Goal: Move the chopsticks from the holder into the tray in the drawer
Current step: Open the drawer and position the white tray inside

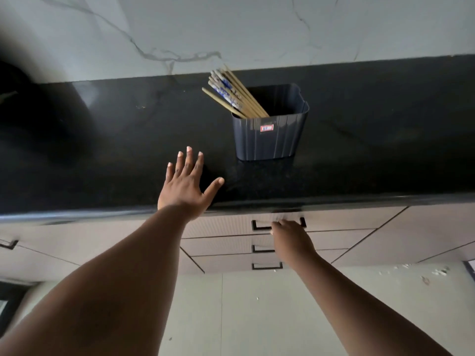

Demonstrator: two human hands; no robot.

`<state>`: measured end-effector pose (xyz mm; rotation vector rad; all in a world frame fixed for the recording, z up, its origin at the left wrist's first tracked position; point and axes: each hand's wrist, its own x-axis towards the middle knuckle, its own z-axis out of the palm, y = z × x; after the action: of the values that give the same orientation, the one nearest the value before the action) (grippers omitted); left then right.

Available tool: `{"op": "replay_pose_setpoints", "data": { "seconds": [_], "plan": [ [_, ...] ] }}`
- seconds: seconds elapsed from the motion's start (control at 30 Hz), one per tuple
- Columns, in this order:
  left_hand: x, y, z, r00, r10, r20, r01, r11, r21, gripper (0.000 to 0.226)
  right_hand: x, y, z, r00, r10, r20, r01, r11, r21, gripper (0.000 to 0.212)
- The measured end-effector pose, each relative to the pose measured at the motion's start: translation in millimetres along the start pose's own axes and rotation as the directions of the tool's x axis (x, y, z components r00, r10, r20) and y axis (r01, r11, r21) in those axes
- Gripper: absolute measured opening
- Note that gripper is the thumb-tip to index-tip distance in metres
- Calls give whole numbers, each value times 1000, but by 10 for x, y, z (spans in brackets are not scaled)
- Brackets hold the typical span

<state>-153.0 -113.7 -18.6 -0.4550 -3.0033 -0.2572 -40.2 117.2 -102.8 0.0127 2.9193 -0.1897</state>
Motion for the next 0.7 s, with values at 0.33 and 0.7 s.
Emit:
{"op": "replay_pose_setpoints", "data": {
  "seconds": [0.33,0.7],
  "plan": [
    [35,20,-35,1000,7,7,-7,1000,-18,83,29,-18,-41,983,182,16,-182,971,152,20],
    [33,18,-24,1000,2,5,-2,1000,0,82,-251,-43,18,980,175,93,-191,961,199,33]
  ]
}}
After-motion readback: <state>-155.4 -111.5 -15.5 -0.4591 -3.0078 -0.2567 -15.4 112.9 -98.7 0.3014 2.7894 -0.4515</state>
